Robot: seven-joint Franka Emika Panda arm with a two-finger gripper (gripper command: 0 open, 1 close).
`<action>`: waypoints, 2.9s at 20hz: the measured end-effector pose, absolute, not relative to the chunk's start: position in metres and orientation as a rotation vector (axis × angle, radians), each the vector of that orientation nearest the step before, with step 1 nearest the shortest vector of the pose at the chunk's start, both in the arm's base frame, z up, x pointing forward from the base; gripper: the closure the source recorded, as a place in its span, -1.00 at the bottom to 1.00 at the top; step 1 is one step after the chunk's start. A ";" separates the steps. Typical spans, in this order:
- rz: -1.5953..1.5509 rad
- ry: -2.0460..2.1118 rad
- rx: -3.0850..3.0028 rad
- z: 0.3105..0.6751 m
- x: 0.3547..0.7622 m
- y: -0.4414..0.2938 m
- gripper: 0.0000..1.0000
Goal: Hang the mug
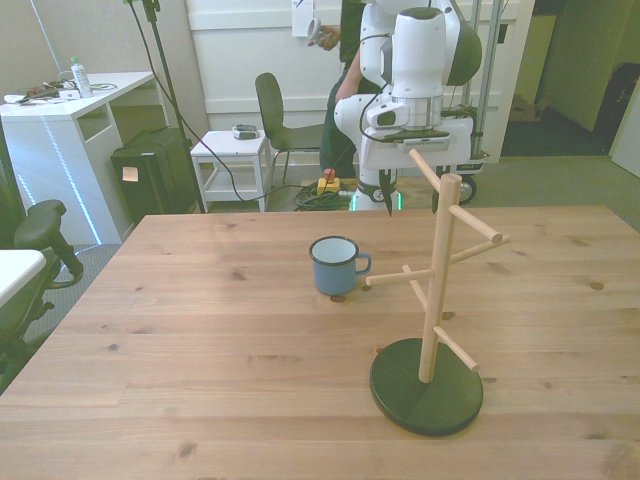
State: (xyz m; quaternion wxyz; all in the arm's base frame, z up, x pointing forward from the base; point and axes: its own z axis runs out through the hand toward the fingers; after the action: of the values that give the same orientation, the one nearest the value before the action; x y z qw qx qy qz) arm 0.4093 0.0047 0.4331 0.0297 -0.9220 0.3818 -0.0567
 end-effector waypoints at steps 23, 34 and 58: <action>-0.197 1.415 -2.652 0.483 0.438 -0.171 -1.00; -0.111 1.494 -2.613 0.444 0.493 -0.201 -1.00; -0.013 1.446 -2.715 0.382 0.538 -0.186 1.00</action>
State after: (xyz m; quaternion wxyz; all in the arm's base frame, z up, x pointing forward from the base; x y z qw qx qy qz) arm 0.5382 -0.1861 0.3818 0.0325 -0.8821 0.4698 -0.0042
